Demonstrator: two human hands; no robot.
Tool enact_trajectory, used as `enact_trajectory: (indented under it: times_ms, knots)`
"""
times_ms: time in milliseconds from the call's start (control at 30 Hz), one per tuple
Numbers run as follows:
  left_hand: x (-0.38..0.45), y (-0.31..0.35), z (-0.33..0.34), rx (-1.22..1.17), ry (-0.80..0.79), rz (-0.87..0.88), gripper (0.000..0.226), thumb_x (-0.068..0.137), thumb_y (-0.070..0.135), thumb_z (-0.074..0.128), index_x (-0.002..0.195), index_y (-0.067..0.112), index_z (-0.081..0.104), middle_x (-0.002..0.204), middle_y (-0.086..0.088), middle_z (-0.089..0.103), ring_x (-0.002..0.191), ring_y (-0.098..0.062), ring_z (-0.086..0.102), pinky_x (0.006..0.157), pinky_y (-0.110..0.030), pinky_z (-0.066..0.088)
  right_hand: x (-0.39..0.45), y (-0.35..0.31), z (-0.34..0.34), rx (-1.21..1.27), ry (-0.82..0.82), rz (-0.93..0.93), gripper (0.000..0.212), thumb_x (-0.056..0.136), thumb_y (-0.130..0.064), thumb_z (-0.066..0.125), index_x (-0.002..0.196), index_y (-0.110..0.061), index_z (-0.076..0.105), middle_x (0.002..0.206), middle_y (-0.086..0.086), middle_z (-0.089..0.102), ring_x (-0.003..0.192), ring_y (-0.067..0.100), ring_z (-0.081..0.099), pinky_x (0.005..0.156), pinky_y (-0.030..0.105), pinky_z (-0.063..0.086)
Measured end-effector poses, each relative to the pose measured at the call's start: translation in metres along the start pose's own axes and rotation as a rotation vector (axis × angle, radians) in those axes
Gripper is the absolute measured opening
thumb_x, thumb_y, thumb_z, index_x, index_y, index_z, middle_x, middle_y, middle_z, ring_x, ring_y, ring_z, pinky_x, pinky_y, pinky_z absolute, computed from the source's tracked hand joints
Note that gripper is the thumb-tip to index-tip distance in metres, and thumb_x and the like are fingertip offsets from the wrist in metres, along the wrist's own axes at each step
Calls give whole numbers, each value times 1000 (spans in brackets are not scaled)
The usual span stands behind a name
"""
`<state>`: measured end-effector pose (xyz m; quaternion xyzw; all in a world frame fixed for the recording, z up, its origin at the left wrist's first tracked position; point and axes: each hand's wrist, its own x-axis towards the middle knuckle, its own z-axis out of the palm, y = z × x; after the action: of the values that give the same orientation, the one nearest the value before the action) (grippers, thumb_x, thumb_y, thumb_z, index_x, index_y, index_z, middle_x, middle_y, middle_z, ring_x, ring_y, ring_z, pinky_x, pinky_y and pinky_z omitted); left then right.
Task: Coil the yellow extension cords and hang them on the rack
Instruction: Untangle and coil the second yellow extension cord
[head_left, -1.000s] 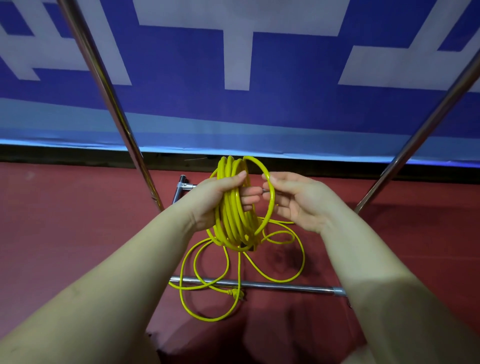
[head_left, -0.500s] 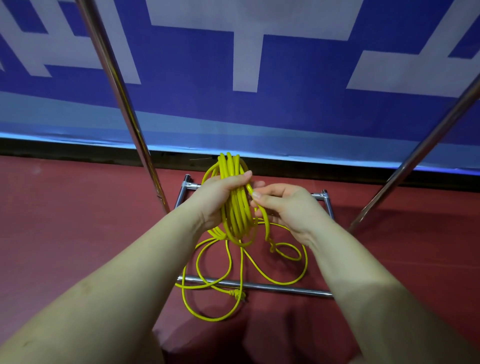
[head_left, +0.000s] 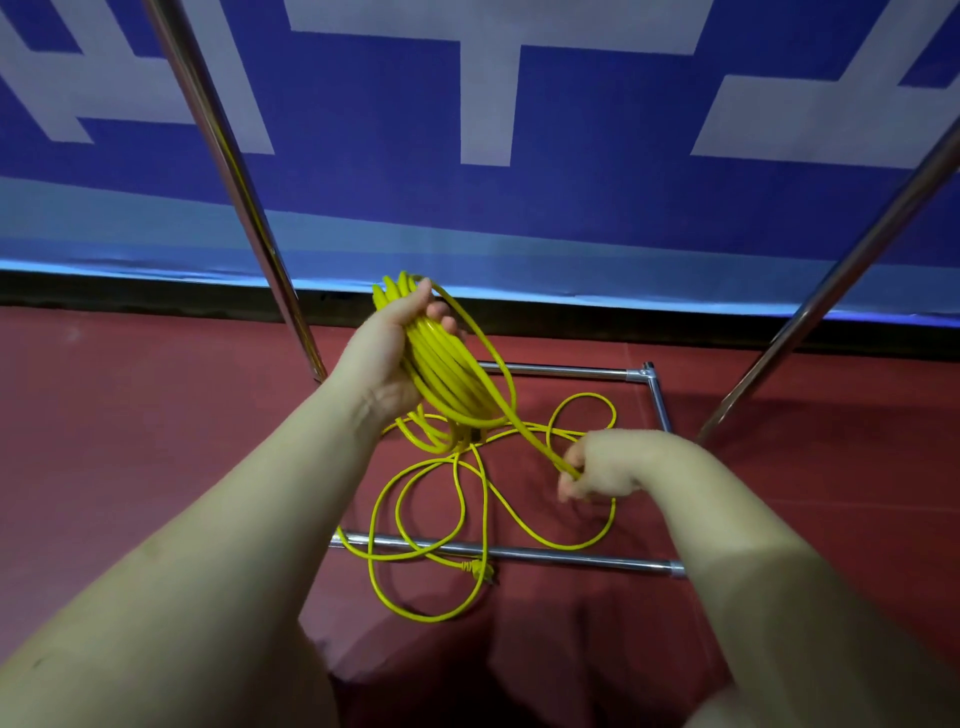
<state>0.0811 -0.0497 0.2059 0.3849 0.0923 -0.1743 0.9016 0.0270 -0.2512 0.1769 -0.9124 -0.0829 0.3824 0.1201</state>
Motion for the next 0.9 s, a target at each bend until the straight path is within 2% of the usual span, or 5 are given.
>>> enact_trajectory:
  times_ms: [67, 167, 433, 633, 900]
  knots:
    - [0, 7, -3, -28, 3, 47, 24, 95, 25, 49, 73, 16, 53, 54, 7, 47, 53, -8, 52, 71, -25, 43, -1, 11, -3, 21, 20, 40, 26, 93, -9, 51, 113, -12, 67, 107, 1, 68, 83, 7, 53, 50, 1, 32]
    - [-3, 12, -6, 71, 26, 93, 16, 96, 22, 49, 82, 16, 55, 53, 8, 48, 52, -9, 53, 62, -24, 48, -1, 25, -5, 204, 107, 68, 16, 93, -14, 55, 91, -4, 67, 89, 6, 71, 64, 13, 59, 58, 15, 44]
    - [-15, -3, -5, 836, 48, 228, 13, 88, 15, 64, 76, 15, 61, 59, 4, 60, 59, -14, 57, 56, -26, 47, -21, 1, -27, 1232, 358, -9, 15, 93, -21, 54, 82, -11, 57, 74, 3, 69, 48, 6, 65, 47, 17, 53]
    - [-32, -13, -1, 941, -48, 147, 6, 85, 13, 67, 81, 14, 64, 74, -5, 68, 66, -17, 65, 67, -30, 54, -17, -34, -38, 1952, 437, -120, 17, 95, -25, 51, 82, -14, 57, 56, -8, 68, 46, 0, 62, 44, 14, 49]
    - [-47, -17, 7, 854, -200, 3, 14, 79, -2, 70, 89, 1, 60, 102, -30, 67, 88, -30, 67, 77, -42, 56, -21, -46, -37, 2334, 469, -185, 20, 93, -22, 55, 79, -8, 55, 53, 0, 66, 47, 5, 65, 45, 20, 53]
